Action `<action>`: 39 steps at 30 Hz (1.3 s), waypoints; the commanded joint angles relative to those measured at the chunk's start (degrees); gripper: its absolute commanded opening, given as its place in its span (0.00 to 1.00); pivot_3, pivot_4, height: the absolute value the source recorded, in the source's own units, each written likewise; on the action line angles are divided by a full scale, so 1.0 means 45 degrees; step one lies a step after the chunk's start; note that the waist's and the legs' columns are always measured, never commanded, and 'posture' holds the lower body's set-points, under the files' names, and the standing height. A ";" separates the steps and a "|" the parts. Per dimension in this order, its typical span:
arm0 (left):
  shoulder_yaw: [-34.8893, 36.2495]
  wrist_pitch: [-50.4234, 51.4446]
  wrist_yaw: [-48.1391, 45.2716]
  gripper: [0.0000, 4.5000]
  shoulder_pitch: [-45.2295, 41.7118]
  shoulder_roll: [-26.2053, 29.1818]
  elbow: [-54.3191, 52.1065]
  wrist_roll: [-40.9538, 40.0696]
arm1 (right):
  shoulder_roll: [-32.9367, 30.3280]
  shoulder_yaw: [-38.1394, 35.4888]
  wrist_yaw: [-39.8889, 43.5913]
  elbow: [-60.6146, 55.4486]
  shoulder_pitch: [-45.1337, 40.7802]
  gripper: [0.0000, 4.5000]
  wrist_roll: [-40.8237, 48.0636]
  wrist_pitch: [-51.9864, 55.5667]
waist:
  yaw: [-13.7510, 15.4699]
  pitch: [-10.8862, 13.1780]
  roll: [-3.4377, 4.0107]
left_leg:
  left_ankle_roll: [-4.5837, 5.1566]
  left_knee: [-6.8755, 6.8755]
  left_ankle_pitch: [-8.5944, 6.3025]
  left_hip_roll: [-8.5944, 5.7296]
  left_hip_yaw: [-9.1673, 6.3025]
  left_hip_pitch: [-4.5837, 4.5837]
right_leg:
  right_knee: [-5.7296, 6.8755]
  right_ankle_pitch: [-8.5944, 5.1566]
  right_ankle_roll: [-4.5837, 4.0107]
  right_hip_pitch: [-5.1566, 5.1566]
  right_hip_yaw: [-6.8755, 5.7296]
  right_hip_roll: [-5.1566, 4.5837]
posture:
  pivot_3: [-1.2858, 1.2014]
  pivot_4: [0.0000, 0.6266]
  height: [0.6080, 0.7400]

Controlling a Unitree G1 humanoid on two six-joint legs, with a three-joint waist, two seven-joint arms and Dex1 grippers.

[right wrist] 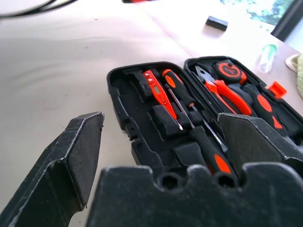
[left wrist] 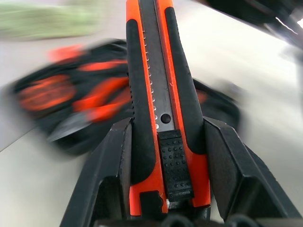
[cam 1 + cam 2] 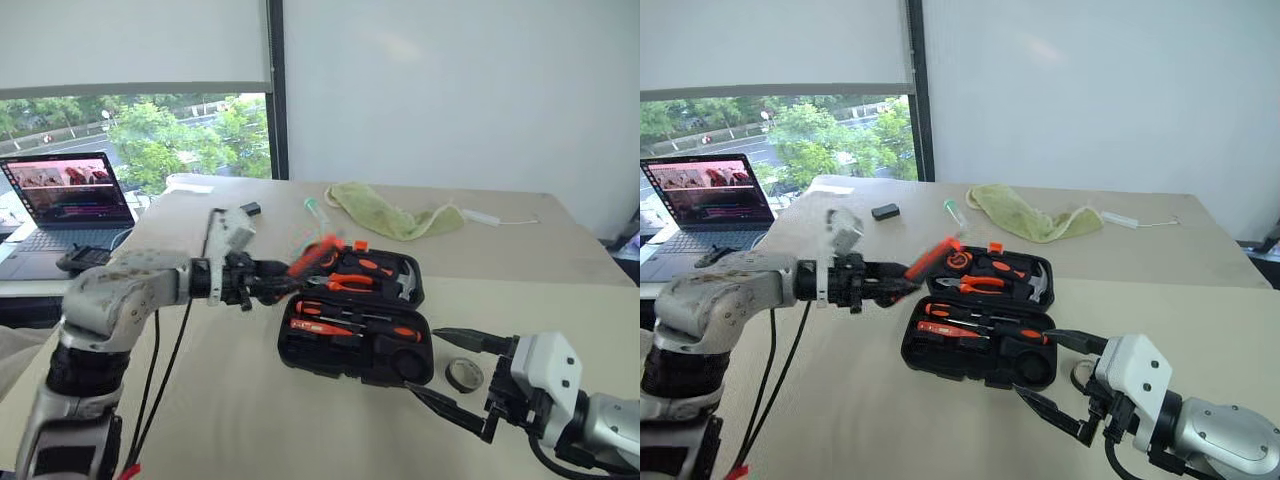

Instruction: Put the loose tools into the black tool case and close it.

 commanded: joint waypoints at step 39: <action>-0.2192 -0.6456 -0.4932 0.96 -0.1409 -0.2185 0.4487 0.4317 | 0.0083 -0.2742 -0.0660 -0.1444 0.4995 1.00 0.0564 -0.2091 | -0.0121 0.0035 -0.0052 | 0.0122 0.0054 -0.0069 0.0058 -0.0017 -0.0040 | 0.0030 0.0023 0.0097 -0.0026 -0.0003 0.0050 | 0.52 0.24 1.00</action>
